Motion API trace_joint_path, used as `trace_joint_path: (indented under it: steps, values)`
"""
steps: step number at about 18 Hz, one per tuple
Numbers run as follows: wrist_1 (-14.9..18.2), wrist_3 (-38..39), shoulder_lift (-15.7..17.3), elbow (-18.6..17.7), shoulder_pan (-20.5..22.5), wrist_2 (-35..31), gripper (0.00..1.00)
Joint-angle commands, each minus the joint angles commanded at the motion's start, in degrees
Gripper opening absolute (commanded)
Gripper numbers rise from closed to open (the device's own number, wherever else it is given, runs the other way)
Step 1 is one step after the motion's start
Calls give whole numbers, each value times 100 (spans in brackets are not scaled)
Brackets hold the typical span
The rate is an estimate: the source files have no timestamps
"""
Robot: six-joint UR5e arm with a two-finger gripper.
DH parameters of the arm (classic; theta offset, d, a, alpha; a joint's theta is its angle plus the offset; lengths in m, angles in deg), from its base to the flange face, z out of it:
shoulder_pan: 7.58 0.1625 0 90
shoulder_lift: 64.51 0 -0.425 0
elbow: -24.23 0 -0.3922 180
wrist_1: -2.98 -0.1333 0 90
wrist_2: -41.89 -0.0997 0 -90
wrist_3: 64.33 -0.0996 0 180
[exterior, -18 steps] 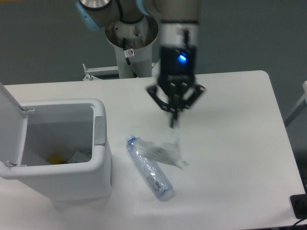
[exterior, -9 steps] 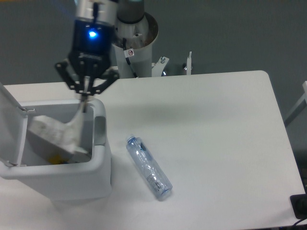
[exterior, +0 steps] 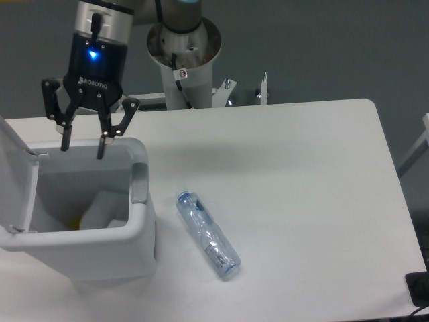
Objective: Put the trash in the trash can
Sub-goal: 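Move the gripper down to the clear water bottle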
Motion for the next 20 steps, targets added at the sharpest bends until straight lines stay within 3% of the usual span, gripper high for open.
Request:
trace_joint_path:
  steps: [3, 6, 7, 11, 20]
  values:
    - [0, 572, -122, 219, 887, 96, 100]
    - [35, 696, -1069, 641, 1329, 62, 100]
    - [44, 705, -1455, 720, 1382, 53, 100]
    - [53, 678, -2125, 633, 1391, -245, 100]
    - [53, 486, -3040, 449, 1128, -1115, 100]
